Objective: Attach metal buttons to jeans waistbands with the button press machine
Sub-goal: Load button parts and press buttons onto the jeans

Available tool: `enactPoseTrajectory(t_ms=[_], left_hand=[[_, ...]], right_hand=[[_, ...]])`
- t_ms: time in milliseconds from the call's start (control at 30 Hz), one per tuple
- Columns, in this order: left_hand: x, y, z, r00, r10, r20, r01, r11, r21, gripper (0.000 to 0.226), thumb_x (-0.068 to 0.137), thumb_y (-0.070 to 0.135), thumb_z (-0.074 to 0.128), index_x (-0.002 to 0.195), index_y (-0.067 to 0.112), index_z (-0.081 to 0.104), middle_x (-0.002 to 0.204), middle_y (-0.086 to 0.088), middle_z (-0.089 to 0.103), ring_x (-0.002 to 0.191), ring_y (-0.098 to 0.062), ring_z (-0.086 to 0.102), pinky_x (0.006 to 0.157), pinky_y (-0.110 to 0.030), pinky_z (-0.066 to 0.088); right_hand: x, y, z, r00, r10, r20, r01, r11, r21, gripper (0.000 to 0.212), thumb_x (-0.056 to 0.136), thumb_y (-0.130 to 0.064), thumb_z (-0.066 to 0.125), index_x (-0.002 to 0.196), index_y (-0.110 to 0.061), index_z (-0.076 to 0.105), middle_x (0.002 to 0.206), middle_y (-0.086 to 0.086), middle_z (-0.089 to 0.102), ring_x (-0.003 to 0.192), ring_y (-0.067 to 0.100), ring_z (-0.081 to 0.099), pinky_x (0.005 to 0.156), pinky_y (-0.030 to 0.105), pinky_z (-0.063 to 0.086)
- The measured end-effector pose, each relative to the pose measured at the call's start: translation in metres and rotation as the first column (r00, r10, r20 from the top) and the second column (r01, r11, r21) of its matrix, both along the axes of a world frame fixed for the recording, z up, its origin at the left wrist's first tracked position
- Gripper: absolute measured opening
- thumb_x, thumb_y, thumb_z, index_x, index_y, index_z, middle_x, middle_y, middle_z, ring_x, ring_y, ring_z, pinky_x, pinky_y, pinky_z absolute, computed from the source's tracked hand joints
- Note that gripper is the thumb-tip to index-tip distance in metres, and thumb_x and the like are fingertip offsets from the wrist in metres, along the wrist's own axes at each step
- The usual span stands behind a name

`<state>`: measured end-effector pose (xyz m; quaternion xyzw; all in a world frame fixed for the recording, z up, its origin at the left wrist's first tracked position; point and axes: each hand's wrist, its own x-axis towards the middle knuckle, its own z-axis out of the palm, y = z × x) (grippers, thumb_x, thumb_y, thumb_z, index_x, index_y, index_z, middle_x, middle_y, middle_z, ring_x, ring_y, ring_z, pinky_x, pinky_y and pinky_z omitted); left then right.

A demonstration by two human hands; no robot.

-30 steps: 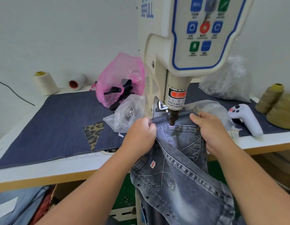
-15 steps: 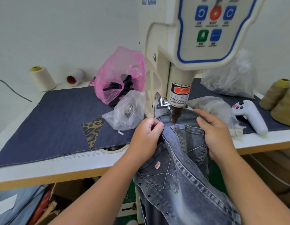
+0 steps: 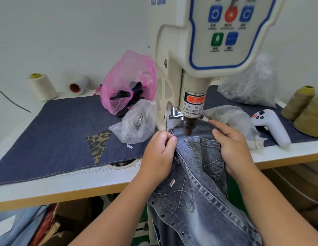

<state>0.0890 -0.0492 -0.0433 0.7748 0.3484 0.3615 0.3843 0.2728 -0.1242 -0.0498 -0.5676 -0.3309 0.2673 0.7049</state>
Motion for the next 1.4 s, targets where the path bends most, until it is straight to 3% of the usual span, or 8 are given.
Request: enactPoseTrajectory(t_ms=[400,567,700,1067,1400], left_hand=[[0.0023,0.0001,-0.0052,1.0,0.02,0.014,-0.021,0.998,0.058,0.024,0.097,0.033,0.048,0.076,0.023,0.052,0.083,0.01,0.053,0.082,-0.001,0.05,0.067,-0.011,0.034],[0.0036,-0.0009,-0.004,0.999,0.034,0.015,-0.035,0.998,0.053,0.024,0.092,0.04,0.044,0.074,0.026,0.051,0.081,0.011,0.052,0.08,-0.001,0.05,0.065,-0.01,0.033],[0.0039,-0.0005,-0.0049,0.999,0.039,0.01,-0.04,0.997,0.065,0.025,0.095,0.036,0.047,0.073,0.025,0.05,0.08,0.009,0.052,0.08,-0.003,0.05,0.064,-0.01,0.033],[0.0047,-0.0007,-0.0038,0.998,0.058,-0.017,-0.057,0.996,0.07,0.029,0.1,0.028,0.051,0.072,0.028,0.047,0.08,0.01,0.052,0.079,0.0,0.05,0.065,-0.011,0.034],[0.0043,-0.0013,-0.0044,0.998,0.059,-0.024,-0.057,0.996,0.067,0.029,0.101,0.028,0.051,0.072,0.028,0.047,0.08,0.01,0.052,0.079,-0.001,0.049,0.064,-0.012,0.033]], right_hand=[[-0.0008,0.0014,0.0005,0.999,-0.032,0.007,0.032,0.999,0.001,0.046,0.098,-0.002,0.054,0.092,-0.039,0.079,0.103,-0.006,0.077,0.099,0.016,0.072,0.081,0.025,0.059],[-0.0016,0.0014,-0.0006,0.996,-0.08,0.031,0.081,0.996,-0.031,0.044,0.098,-0.006,0.056,0.093,-0.043,0.078,0.106,-0.007,0.076,0.103,0.016,0.07,0.097,0.041,0.054],[-0.0015,0.0016,-0.0006,0.996,-0.088,0.034,0.09,0.995,-0.05,0.041,0.098,-0.009,0.056,0.096,-0.044,0.077,0.107,-0.007,0.076,0.105,0.018,0.07,0.099,0.047,0.053],[0.0005,0.0036,-0.0019,0.996,-0.092,-0.001,0.092,0.994,-0.058,0.033,0.098,-0.011,0.057,0.09,-0.037,0.077,0.093,0.0,0.077,0.092,0.024,0.073,0.084,0.042,0.058],[0.0017,0.0029,-0.004,0.995,-0.1,0.014,0.101,0.992,-0.075,0.026,0.097,-0.012,0.059,0.09,-0.031,0.075,0.091,0.0,0.077,0.085,0.019,0.073,0.076,0.035,0.056]])
